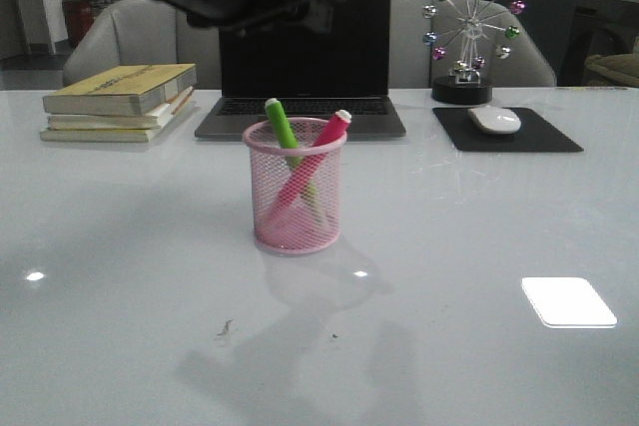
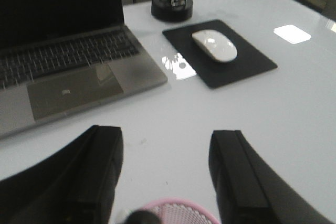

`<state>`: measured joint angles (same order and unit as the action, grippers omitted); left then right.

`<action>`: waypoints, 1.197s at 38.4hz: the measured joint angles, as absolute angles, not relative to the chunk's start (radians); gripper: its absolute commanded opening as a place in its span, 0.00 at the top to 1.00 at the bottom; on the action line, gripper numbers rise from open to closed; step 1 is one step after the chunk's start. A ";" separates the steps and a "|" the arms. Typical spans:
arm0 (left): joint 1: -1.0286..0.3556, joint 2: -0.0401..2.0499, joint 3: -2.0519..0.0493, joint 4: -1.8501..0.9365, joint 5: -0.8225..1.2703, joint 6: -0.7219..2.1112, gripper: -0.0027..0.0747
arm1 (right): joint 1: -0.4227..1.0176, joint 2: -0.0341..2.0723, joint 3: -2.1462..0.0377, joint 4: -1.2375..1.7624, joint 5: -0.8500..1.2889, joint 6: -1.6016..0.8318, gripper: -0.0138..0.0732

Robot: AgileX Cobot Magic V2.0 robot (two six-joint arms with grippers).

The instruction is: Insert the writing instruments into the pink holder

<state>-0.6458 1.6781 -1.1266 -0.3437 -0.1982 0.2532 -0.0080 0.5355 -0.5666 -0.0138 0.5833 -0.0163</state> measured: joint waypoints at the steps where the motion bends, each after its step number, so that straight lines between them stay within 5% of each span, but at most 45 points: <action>1: -0.640 1.655 -1.127 -0.330 -0.198 0.253 0.43 | -0.008 0.536 -0.567 -0.014 0.583 -0.016 0.33; 46: 0.033 0.969 -1.039 -0.238 0.546 0.305 0.43 | -0.008 0.536 -0.567 -0.014 0.583 -0.016 0.33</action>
